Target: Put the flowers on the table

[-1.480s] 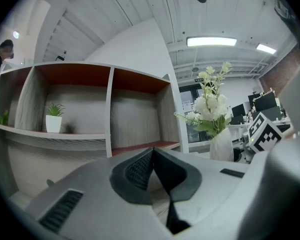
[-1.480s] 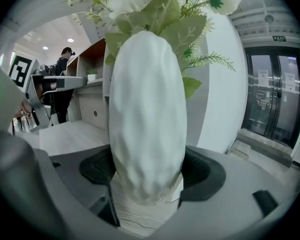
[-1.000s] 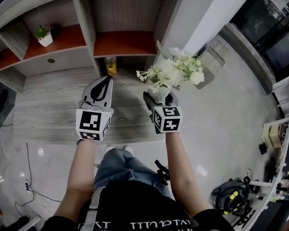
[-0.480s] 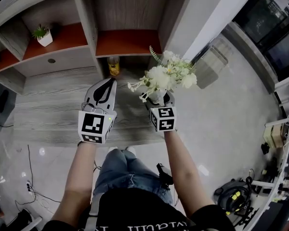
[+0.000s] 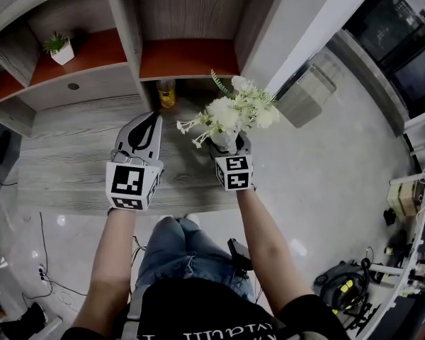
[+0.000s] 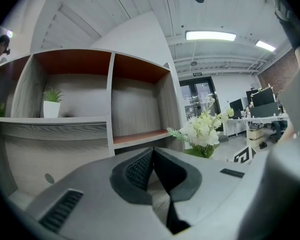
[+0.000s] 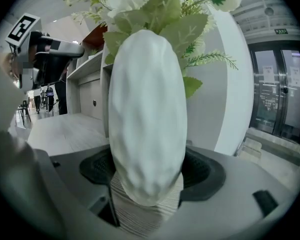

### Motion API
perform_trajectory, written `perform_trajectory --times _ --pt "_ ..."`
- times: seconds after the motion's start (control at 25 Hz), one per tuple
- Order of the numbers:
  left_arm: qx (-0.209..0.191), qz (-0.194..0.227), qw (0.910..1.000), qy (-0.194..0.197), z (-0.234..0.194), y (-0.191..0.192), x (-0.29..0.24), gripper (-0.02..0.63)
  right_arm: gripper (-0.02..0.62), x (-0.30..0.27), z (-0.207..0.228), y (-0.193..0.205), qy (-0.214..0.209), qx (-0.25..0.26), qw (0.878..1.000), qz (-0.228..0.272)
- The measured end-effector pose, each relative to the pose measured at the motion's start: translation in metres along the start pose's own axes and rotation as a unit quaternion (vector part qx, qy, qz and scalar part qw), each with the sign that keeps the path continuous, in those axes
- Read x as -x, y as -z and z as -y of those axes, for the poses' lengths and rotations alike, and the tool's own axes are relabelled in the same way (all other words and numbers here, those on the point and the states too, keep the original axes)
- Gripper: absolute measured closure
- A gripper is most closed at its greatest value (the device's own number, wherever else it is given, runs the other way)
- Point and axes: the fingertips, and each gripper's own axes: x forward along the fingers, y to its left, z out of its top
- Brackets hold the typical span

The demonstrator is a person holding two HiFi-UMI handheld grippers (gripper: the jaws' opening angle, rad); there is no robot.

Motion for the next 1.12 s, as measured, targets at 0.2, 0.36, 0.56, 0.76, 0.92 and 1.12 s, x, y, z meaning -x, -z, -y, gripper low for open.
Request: perform_trajectory --times 0.2,0.36,0.56,0.76,0.92,1.12 --pt "0.006 -0.001 1.0 -0.001 -0.0044 0.0015 -0.0013 0.595 0.21 0.0012 -0.0019 0.0025 0.0 0.0 1.0 -0.001" --pt "0.011 0.0 0.9999 0.004 -0.0036 0.004 -0.0045 0.595 0.209 0.0016 -0.0028 0.0047 -0.002 -0.006 1.0 -0.012" --pt "0.011 0.001 0.9999 0.011 0.0018 0.004 -0.0062 0.595 0.209 0.0004 0.0 0.005 -0.004 -0.016 1.0 -0.021" --pt "0.01 0.0 0.9999 0.013 0.0 0.0052 -0.0058 0.595 0.209 0.0011 0.0003 0.0051 0.0 -0.015 1.0 -0.014" --pt "0.01 -0.002 0.9999 0.013 -0.0012 0.006 -0.004 0.595 0.209 0.0012 0.0007 0.0055 0.001 -0.019 1.0 -0.019" --pt "0.013 -0.002 0.9998 0.012 -0.0037 0.0063 -0.0052 0.595 0.209 0.0002 -0.0001 0.0051 -0.003 -0.015 1.0 -0.025"
